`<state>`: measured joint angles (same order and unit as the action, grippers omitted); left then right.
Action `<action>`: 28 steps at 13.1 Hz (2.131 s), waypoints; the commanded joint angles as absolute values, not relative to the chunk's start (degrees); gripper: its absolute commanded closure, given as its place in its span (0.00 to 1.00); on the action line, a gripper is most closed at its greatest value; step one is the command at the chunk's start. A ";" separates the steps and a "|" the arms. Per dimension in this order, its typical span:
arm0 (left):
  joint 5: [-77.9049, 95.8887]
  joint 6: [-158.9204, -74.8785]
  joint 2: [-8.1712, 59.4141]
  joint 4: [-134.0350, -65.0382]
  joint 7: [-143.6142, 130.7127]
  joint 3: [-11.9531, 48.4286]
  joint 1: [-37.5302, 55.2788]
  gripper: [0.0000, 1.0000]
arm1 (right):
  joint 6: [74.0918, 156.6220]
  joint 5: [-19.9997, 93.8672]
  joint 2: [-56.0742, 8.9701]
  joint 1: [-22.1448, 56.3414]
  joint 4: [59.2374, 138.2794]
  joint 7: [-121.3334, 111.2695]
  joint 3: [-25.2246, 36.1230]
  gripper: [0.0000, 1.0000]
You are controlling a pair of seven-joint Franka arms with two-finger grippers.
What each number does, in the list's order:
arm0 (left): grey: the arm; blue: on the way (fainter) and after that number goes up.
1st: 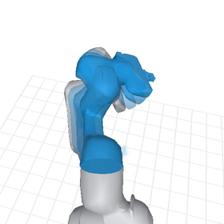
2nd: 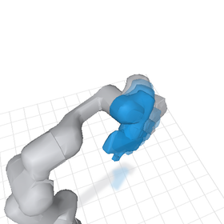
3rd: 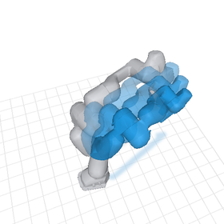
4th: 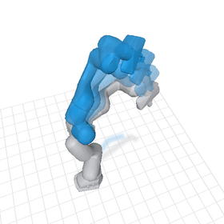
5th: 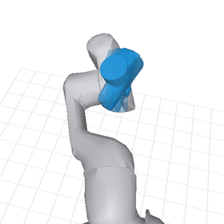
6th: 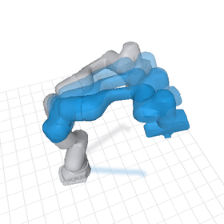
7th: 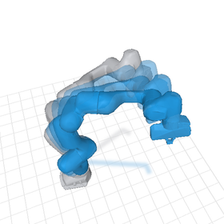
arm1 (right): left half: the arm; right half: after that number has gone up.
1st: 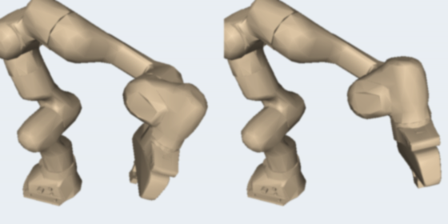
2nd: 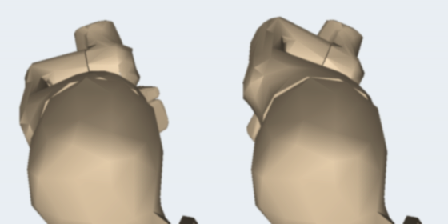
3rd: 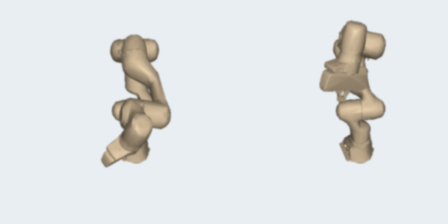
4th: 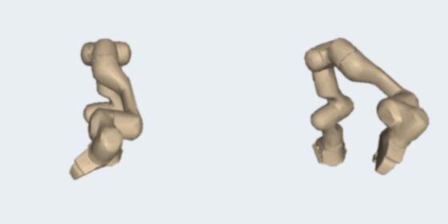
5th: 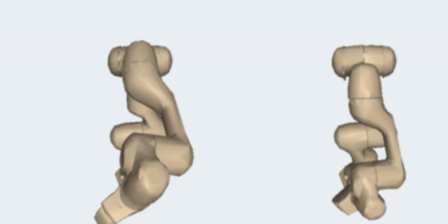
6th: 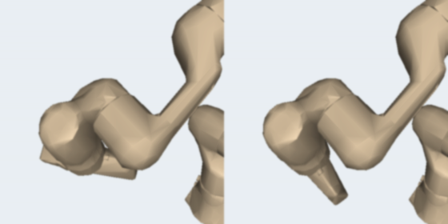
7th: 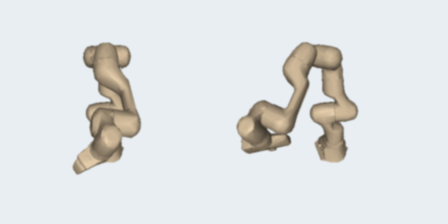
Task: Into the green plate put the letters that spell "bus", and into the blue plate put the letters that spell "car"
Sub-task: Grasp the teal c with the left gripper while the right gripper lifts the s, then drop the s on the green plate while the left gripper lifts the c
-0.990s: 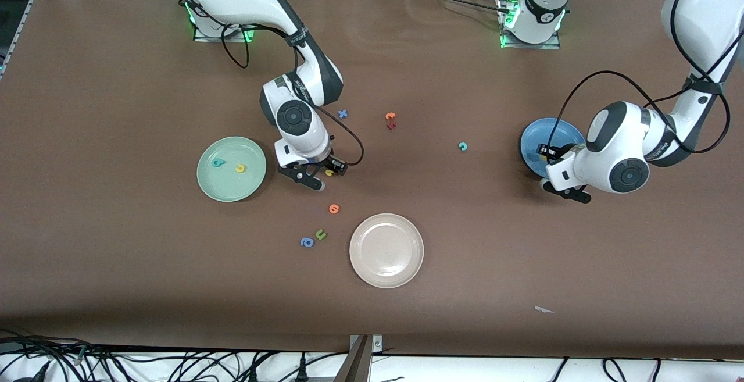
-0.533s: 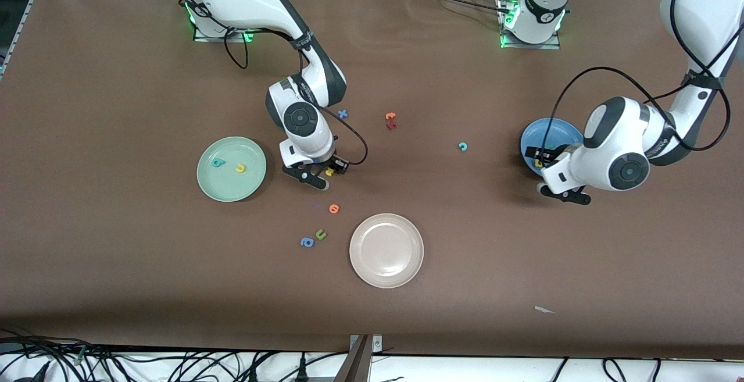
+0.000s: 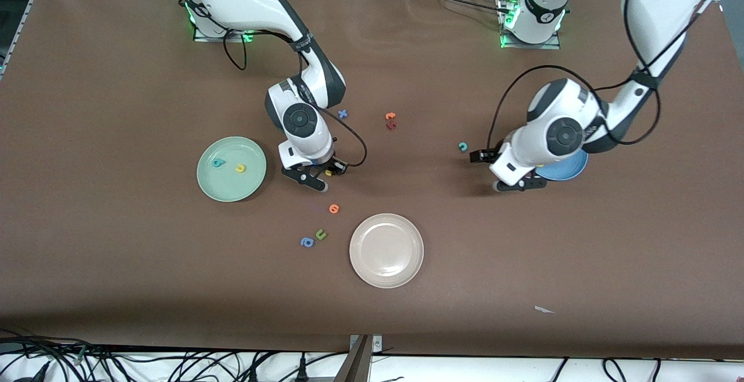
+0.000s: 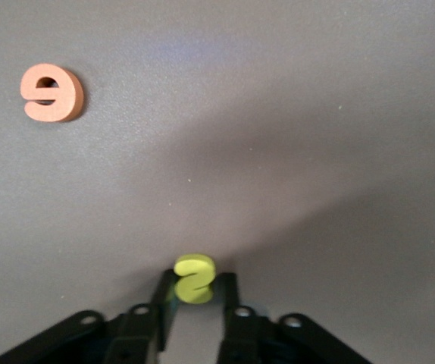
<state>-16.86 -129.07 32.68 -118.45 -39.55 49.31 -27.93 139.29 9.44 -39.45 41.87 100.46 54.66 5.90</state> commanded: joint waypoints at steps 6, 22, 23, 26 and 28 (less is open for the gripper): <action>-30.85 -137.54 34.36 -125.68 -54.84 49.04 -23.47 0.11 | 131.78 8.09 -35.52 41.84 99.32 51.53 10.27 0.84; -34.28 -139.83 37.62 -126.30 -54.49 48.69 -23.56 0.51 | 119.92 10.55 -24.00 41.13 117.54 11.16 26.80 0.00; -34.28 -139.75 37.62 -126.30 -54.58 48.69 -23.64 0.55 | 113.88 10.55 -23.91 41.05 112.46 11.68 26.81 0.00; -34.28 -139.75 37.62 -126.30 -54.76 48.60 -23.47 0.63 | 102.67 10.37 -25.05 40.08 99.69 12.13 26.81 0.00; -34.28 -139.66 37.62 -126.30 -54.84 48.69 -23.47 0.67 | 102.57 10.37 -24.79 39.82 96.87 11.61 26.81 0.00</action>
<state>-32.29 -138.91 37.25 -125.94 -53.59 48.71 -23.45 104.31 9.58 -24.08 40.61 100.16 12.53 26.89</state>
